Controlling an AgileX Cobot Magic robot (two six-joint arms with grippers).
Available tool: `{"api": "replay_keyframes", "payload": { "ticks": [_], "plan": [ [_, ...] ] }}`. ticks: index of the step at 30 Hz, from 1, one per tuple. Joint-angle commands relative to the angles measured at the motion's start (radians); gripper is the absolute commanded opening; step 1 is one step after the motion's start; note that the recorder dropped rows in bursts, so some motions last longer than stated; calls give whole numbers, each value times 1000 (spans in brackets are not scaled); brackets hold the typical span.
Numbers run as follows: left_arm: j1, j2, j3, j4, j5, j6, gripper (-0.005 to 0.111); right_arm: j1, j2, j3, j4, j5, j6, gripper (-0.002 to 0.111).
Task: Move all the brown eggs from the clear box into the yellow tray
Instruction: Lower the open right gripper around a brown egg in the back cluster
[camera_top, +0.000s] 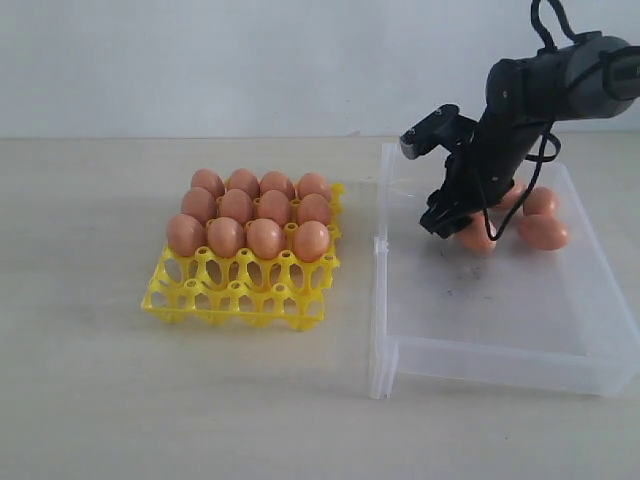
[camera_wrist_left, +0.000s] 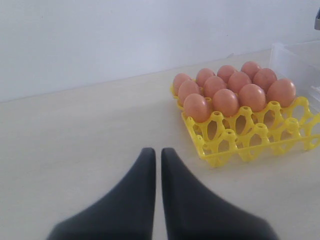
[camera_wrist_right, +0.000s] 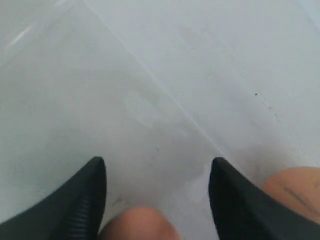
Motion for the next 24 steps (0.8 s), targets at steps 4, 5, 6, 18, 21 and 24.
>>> {"api": "replay_keyframes", "payload": {
  "ticks": [4, 5, 6, 18, 21, 24],
  "plan": [
    [-6, -3, 4, 2, -2, 0, 4, 0, 8, 3, -60, 91, -7, 52],
    [-6, -3, 4, 2, -2, 0, 4, 0, 8, 3, -60, 93, 1, 56],
    [-6, -3, 4, 2, -2, 0, 4, 0, 7, 3, -63, 104, 27, 61],
    [-6, -3, 4, 2, -2, 0, 4, 0, 7, 3, -66, 243, 67, 48],
    [-6, -3, 4, 2, -2, 0, 4, 0, 7, 3, -66, 253, 88, 24],
    [-6, -3, 4, 2, -2, 0, 4, 0, 7, 3, -66, 251, 145, 0]
  ]
}}
